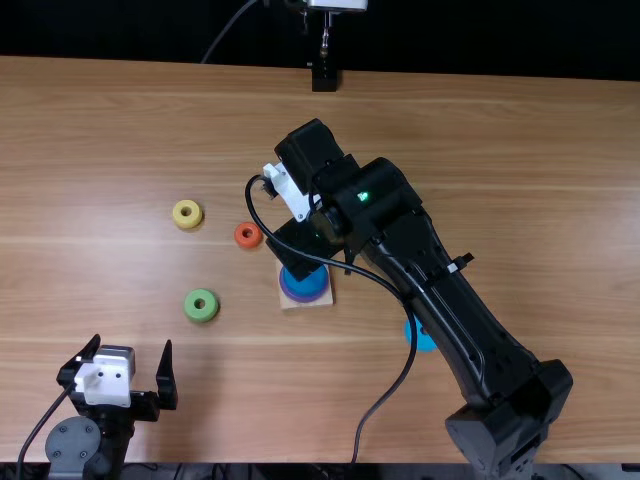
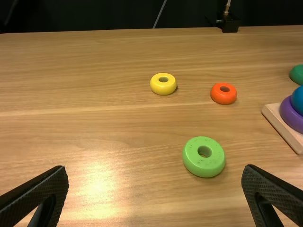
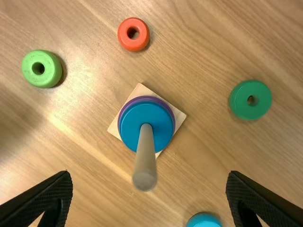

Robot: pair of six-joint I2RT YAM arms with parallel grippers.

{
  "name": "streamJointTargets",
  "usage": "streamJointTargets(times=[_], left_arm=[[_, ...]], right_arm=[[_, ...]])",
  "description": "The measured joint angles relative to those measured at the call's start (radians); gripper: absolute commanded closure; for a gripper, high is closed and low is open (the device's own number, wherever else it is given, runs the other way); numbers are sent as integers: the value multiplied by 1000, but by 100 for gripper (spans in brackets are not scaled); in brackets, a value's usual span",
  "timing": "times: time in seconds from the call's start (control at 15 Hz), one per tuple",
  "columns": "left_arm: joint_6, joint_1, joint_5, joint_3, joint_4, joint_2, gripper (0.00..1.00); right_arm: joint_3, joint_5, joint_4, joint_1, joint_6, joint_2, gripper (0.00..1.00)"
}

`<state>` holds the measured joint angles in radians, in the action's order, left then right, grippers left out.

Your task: Build the Hanoi tower: stack the rings onto the peg from bottom to top in this color order: purple, dark blue, light blue, dark green, light green, yellow, orange.

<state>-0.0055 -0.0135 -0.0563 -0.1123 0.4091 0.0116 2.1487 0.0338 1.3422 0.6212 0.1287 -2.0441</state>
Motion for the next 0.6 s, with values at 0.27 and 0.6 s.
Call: streamJointTargets(times=[0.27, 0.6], left_arm=[[0, 0, 0, 0, 0, 0, 0], [0, 0, 0, 0, 0, 0, 0]], right_arm=[[0, -1, 0, 0, 0, 0, 0], [0, -37, -82, -1, -25, 0, 0]])
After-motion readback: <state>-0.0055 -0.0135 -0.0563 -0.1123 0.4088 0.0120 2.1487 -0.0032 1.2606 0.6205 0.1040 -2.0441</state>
